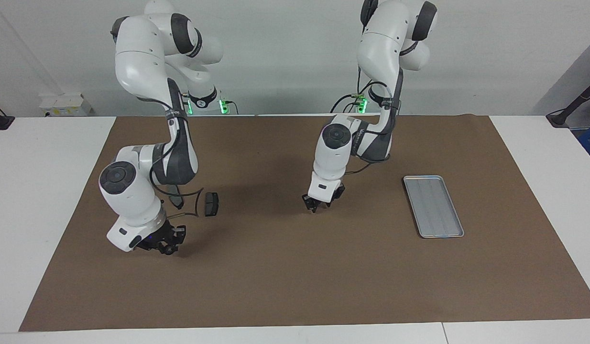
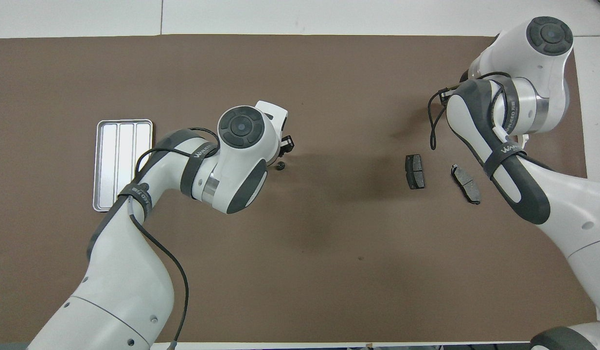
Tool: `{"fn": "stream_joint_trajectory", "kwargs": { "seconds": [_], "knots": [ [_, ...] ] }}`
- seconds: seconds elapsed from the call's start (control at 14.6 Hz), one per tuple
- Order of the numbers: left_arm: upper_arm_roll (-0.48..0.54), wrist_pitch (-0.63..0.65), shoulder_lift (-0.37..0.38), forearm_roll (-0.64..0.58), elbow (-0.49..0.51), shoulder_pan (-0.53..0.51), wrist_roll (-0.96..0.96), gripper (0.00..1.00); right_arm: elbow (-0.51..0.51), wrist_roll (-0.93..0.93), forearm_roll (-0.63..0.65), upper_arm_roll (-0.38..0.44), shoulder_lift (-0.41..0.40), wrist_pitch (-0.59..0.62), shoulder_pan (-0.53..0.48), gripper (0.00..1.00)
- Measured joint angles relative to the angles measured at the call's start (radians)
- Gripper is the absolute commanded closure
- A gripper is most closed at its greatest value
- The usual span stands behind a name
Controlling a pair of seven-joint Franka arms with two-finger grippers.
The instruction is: Place bearing gear from tray to pile
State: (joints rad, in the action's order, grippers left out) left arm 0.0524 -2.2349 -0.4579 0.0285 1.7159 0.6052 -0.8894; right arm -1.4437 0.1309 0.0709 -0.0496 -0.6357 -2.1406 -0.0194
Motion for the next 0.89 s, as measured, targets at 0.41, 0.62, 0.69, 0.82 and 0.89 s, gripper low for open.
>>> {"fn": "stream_joint_trajectory", "kwargs": {
  "seconds": [0.41, 0.62, 0.69, 0.82, 0.89],
  "knots": [
    [0.038, 0.338, 0.326, -0.009, -0.003, -0.274, 0.306, 0.0, -0.087, 0.0, 0.0, 0.0, -0.011, -0.13, -0.006, 1.0],
    [0.04, 0.445, 0.436, -0.009, 0.001, -0.393, 0.473, 0.0, -0.094, 0.0, 0.0, 0.0, -0.007, -0.137, -0.007, 1.0],
    [0.04, 0.47, 0.458, -0.009, 0.002, -0.412, 0.49, 0.0, -0.094, 0.0, 0.0, 0.0, -0.007, -0.138, -0.007, 0.37],
    [0.039, 0.488, 0.484, -0.009, 0.009, -0.432, 0.503, 0.0, -0.095, 0.0, 0.0, -0.001, -0.007, -0.138, -0.007, 0.0],
    [0.038, 0.487, 0.488, -0.009, 0.013, -0.438, 0.507, 0.0, -0.096, 0.0, 0.0, -0.002, -0.006, -0.138, -0.007, 0.0]
  ]
}}
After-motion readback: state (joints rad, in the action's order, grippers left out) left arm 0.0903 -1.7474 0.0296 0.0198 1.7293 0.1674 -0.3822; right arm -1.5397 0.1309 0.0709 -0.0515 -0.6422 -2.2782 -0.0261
